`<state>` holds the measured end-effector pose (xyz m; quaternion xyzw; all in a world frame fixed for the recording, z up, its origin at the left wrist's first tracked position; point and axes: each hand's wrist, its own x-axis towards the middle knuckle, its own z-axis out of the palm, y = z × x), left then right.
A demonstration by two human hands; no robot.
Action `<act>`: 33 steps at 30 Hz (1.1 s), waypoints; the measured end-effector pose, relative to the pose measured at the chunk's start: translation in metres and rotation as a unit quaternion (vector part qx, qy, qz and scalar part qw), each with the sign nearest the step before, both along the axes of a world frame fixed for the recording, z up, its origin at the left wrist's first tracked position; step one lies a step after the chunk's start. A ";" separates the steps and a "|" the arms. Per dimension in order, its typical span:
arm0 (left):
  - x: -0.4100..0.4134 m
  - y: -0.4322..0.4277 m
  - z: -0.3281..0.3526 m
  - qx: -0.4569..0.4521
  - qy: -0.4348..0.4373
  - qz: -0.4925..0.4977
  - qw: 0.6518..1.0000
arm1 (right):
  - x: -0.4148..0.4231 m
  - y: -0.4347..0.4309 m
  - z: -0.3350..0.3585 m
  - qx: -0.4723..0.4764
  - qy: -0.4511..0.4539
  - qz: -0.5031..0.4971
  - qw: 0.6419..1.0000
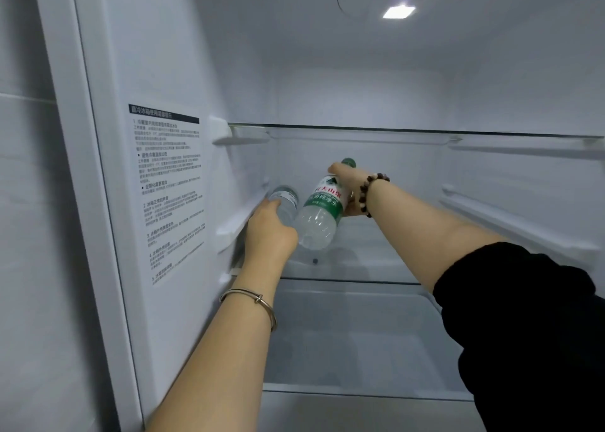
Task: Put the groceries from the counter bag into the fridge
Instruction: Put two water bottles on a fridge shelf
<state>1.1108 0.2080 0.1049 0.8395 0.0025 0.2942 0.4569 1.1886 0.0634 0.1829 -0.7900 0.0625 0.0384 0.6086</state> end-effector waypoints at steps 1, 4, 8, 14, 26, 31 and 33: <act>0.001 0.000 0.000 -0.003 0.001 0.001 1.000 | -0.001 0.001 -0.003 -0.019 0.009 -0.004 1.000; 0.007 0.002 0.000 -0.025 0.012 -0.002 1.000 | 0.003 0.006 -0.009 -0.030 0.022 0.008 0.999; 0.011 0.002 0.000 -0.044 0.018 -0.009 0.999 | 0.009 0.013 -0.011 -0.070 0.036 0.038 0.996; 0.015 0.002 -0.002 -0.063 0.000 -0.014 0.998 | 0.001 0.029 -0.013 -0.198 0.028 0.052 0.979; 0.015 0.003 -0.001 -0.090 0.000 -0.019 0.996 | -0.006 0.011 -0.003 -0.187 -0.029 0.085 0.978; 0.006 0.002 0.002 -0.121 -0.008 -0.011 0.993 | -0.029 0.010 -0.004 -0.307 -0.009 0.160 0.938; 0.001 0.001 0.003 -0.120 -0.017 -0.002 0.993 | -0.034 0.007 -0.007 -0.298 -0.009 0.166 0.940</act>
